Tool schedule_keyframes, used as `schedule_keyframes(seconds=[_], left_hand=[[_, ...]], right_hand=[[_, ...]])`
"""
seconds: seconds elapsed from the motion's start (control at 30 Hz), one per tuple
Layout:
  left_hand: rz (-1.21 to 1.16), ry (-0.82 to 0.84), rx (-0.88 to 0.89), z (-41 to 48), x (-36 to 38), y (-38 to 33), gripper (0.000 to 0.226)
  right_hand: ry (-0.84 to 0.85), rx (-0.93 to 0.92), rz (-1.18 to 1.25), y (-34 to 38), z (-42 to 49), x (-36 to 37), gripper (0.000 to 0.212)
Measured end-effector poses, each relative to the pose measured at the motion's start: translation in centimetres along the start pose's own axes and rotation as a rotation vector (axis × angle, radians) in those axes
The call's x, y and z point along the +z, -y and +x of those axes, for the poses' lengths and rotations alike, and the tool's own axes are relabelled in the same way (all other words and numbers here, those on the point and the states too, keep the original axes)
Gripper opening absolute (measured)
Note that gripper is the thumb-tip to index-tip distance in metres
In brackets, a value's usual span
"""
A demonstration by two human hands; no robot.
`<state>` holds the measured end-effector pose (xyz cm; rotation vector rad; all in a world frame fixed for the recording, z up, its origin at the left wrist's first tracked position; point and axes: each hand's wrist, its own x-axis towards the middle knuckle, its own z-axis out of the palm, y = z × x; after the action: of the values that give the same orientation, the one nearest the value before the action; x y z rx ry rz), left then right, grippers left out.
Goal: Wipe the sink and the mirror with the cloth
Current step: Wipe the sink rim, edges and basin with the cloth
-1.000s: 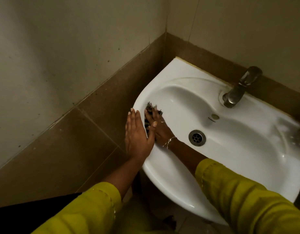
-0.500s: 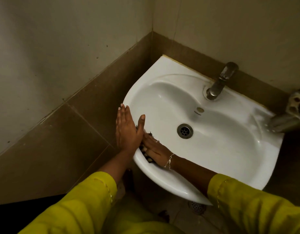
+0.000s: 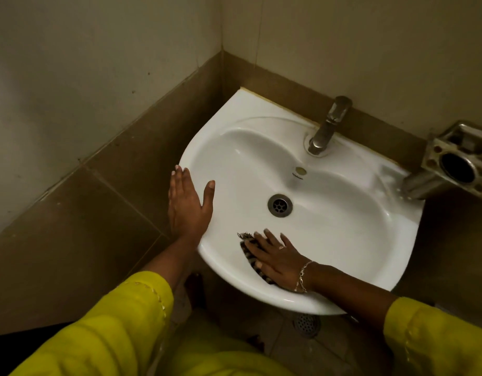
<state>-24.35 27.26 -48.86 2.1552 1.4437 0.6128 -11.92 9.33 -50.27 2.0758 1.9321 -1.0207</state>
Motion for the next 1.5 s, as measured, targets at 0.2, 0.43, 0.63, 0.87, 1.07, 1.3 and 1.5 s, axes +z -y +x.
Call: schedule_keyframes(seconds=[0.2,0.43,0.63,0.87,1.07,1.3,1.5], left_hand=[[0.001,-0.005,0.008,0.0,0.0,0.0,0.076],[0.009,-0.002,0.005,0.1,0.1,0.0,0.076],[0.01,-0.002,0.006,0.1,0.2,0.0,0.075],[0.007,-0.004,-0.004,0.2,0.1,0.2,0.075],[0.022,-0.002,0.002,0.2,0.1,0.1,0.087],[0.032,0.009,0.006,0.1,0.0,0.1,0.088],[0.001,0.015,0.003,0.0,-0.1,0.2,0.087]], right_hand=[[0.046,0.024,0.229,1.4,-0.2,-0.2,0.057],[0.254,0.056,0.309,-1.9,-2.3,-0.5,0.054],[0.332,0.081,-0.011,-7.2,-4.3,-0.4,0.088],[0.04,0.079,-0.627,-15.0,-4.0,-2.2,0.073],[-0.121,-0.008,-0.892,-17.5,-0.9,-5.9,0.05],[-0.362,-0.086,-1.112,-15.1,5.5,-7.2,0.053],[-0.282,0.176,-1.164,-9.9,10.9,-8.2,0.062]])
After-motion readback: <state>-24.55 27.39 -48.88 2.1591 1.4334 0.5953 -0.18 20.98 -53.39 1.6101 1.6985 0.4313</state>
